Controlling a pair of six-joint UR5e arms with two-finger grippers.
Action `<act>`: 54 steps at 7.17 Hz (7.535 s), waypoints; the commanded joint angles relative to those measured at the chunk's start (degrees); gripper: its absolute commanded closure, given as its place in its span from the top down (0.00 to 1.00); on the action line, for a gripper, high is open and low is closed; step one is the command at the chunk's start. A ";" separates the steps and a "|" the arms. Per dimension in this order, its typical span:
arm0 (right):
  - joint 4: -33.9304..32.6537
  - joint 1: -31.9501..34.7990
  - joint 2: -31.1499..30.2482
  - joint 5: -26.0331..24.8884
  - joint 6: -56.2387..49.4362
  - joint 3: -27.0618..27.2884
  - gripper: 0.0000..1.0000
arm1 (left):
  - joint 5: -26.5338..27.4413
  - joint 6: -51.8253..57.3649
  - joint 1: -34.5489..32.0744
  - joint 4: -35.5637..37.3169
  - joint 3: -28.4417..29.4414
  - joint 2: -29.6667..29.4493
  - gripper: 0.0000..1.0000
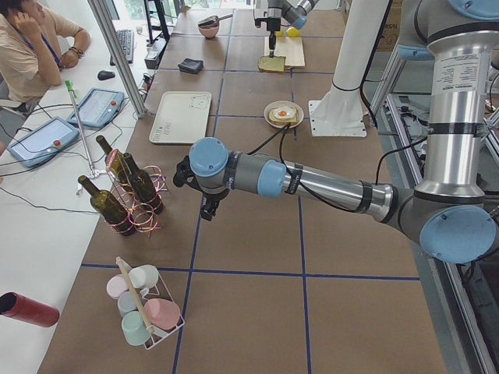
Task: Make sandwich and place on tray
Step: 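Carry the bread slice over the plate and lay it on the egg, then open and withdraw the right gripper while the left arm reaches toward the plate, then grasp the white plate rim with the left gripper and lift it, then carry the plate with the left gripper onto the bear-print tray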
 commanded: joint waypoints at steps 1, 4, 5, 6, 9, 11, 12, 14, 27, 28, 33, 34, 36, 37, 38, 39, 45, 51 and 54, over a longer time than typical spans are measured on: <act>-0.99 -9.35 12.11 -7.36 2.32 -5.72 0.00 | 0.00 0.03 0.00 -0.18 -0.05 -0.14 1.00; -2.48 -15.01 19.70 -13.80 2.24 -13.03 0.00 | 0.00 0.03 0.00 -0.44 0.12 -0.32 1.00; -2.66 -15.10 19.72 -13.90 2.24 -13.22 0.00 | 0.00 -0.05 0.00 -0.44 -0.14 -0.32 1.00; -2.66 -15.19 20.15 -13.90 2.24 -14.09 0.00 | 0.00 -0.05 0.00 -0.44 -0.14 -0.32 1.00; -3.01 -14.06 20.07 -14.26 2.15 -13.06 1.00 | -0.09 -11.23 5.05 -8.98 -0.06 -0.84 1.00; -3.02 -9.42 11.35 -13.99 2.15 -2.83 1.00 | 1.39 -41.73 17.33 -30.90 -0.32 -0.76 1.00; -3.28 -3.82 3.36 -11.90 2.06 1.59 1.00 | 7.41 -59.99 25.40 -42.51 -1.02 -0.93 1.00; -8.53 19.15 -0.41 10.33 -3.17 -1.69 1.00 | 21.63 -85.12 45.33 -50.45 -1.46 -7.83 0.98; -7.50 31.39 -1.64 20.90 -22.90 -16.83 1.00 | 50.80 -98.23 72.94 -23.91 -2.26 -22.55 0.48; -7.50 31.39 -1.73 20.99 -22.81 -16.48 1.00 | 50.80 -98.31 73.82 -23.99 -1.38 -22.64 0.48; -7.50 31.39 -1.55 20.99 -22.81 -16.30 1.00 | 50.62 -98.23 75.58 -24.26 -0.06 -23.25 0.35; -7.41 31.39 -1.55 20.99 -22.73 -16.30 1.00 | 50.62 -98.23 75.58 -24.35 -0.06 -23.34 0.18; -7.41 31.39 -1.55 20.99 -22.55 -16.12 1.00 | 50.54 -98.31 75.58 -24.43 -0.41 -24.22 0.00; -7.41 31.39 -1.55 20.99 -22.55 -16.12 1.00 | 50.45 -99.10 75.41 -24.61 -1.97 -24.92 0.00; -7.50 31.39 -1.47 21.16 -22.55 -16.04 1.00 | 50.27 -99.63 75.23 -24.70 -3.12 -25.36 0.00; -7.50 31.39 -1.47 22.21 -22.46 -16.12 1.00 | 50.45 -100.16 73.32 -24.87 -3.57 -25.63 0.00; -7.59 31.30 -1.29 22.40 -22.63 -15.68 1.00 | 49.31 -120.34 55.31 -31.55 12.82 -36.58 0.00; -7.76 31.13 -0.15 21.78 -22.64 -13.67 1.00 | 43.42 -130.04 45.35 -45.05 50.77 -55.57 0.00; -7.67 31.13 -0.32 21.87 -22.64 -13.57 1.00 | 43.42 -129.43 45.79 -49.30 53.73 -55.60 0.00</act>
